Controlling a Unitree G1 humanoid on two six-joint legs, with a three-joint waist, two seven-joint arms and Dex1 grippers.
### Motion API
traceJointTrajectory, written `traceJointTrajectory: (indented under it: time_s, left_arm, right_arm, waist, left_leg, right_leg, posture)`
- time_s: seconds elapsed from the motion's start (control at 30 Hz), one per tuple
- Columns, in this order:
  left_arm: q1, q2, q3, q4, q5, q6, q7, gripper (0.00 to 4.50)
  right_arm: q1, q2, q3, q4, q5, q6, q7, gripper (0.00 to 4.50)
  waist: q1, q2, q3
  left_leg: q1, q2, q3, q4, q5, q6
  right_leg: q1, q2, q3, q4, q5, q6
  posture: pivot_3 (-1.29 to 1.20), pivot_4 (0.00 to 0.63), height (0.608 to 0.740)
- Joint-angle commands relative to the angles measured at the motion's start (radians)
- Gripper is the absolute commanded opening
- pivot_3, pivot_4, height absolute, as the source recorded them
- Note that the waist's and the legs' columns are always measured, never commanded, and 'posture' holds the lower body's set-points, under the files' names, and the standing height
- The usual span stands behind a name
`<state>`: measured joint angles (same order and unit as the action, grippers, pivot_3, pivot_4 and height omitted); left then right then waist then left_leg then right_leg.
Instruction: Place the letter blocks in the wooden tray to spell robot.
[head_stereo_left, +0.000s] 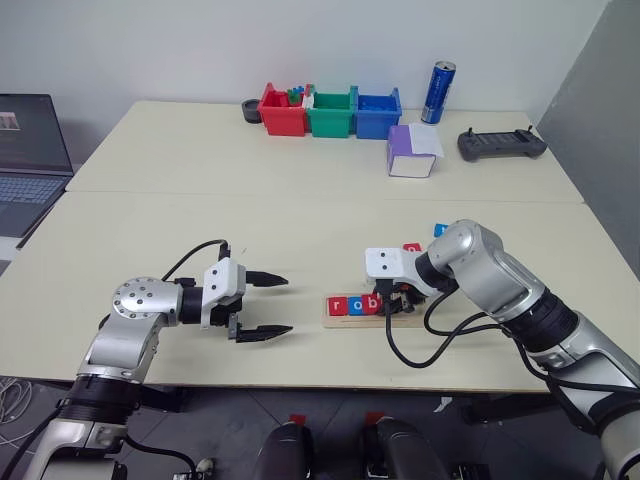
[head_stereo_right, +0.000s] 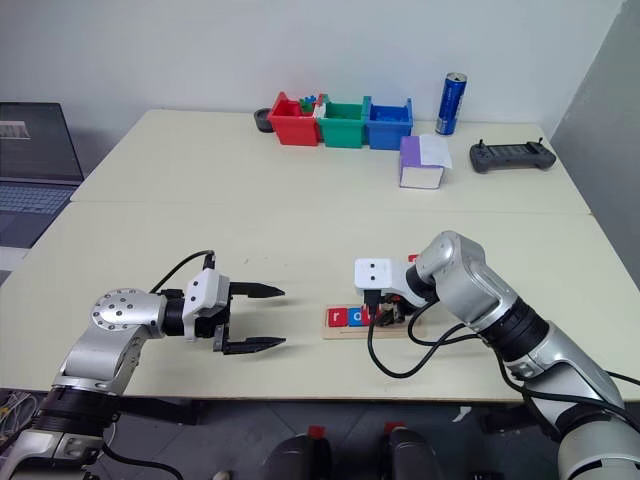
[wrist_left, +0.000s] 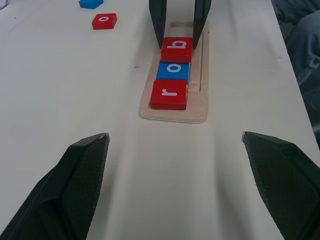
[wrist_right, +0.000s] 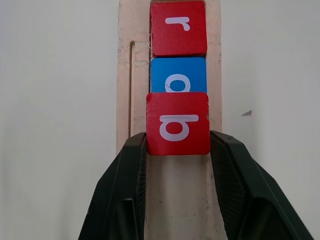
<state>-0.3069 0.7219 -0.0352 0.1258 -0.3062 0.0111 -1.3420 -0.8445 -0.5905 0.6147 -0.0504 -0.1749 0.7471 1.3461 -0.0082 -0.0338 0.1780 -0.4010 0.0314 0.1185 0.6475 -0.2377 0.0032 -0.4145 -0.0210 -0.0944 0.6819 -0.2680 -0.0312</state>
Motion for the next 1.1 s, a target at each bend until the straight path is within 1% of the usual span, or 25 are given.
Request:
traceJointTrajectory:
  time_s: [0.03, 0.3, 0.57, 0.77, 1.1]
  left_arm:
    - [0.004, 0.006, 0.004, -0.031, 0.000, -0.019, 0.007, 4.50]
    - [-0.010, 0.002, 0.006, -0.005, 0.005, -0.035, 0.008, 4.50]
    - [-0.006, 0.007, 0.011, 0.015, 0.007, -0.051, 0.000, 4.50]
    - [-0.010, 0.003, 0.006, 0.020, 0.010, -0.053, 0.002, 4.50]
    - [-0.012, -0.004, 0.002, 0.033, 0.015, -0.065, 0.002, 4.50]
  right_arm:
    - [-0.021, -0.035, -0.005, -0.016, -0.005, -0.023, 0.003, 1.45]
    - [-0.015, -0.047, 0.001, 0.023, -0.006, -0.053, 0.000, 1.45]
    - [-0.009, -0.018, 0.036, 0.011, -0.015, -0.057, 0.000, 1.45]
    - [-0.029, 0.014, 0.044, -0.012, -0.010, -0.027, -0.001, 1.45]
    - [-0.041, 0.026, 0.044, -0.018, -0.013, -0.001, -0.009, 1.45]
  waist:
    - [0.000, 0.000, 0.000]
    - [0.000, 0.000, 0.000]
    - [0.000, 0.000, 0.000]
    - [-0.001, -0.001, 0.000]
    - [0.000, -0.001, 0.000]
  left_leg:
    - [0.000, 0.000, 0.000, 0.000, 0.000, 0.000]
    - [0.000, 0.000, 0.000, 0.000, 0.000, 0.001]
    - [0.000, 0.000, 0.000, 0.000, 0.000, 0.001]
    - [0.000, 0.000, 0.000, 0.000, -0.001, 0.001]
    - [0.000, 0.000, 0.000, 0.000, -0.001, 0.001]
  right_leg:
    - [0.000, 0.000, 0.000, 0.000, 0.000, 0.000]
    - [0.000, 0.000, 0.000, 0.000, 0.000, 0.000]
    - [0.000, 0.000, 0.000, 0.000, 0.000, 0.000]
    - [0.000, 0.000, 0.000, 0.000, 0.000, 0.000]
    - [0.000, 0.000, 0.000, 0.000, 0.000, 0.000]
  posture:
    - [0.00, 0.150, 0.740]
    - [0.00, 0.150, 0.740]
    - [0.00, 0.150, 0.740]
    - [0.00, 0.150, 0.740]
    - [0.00, 0.150, 0.740]
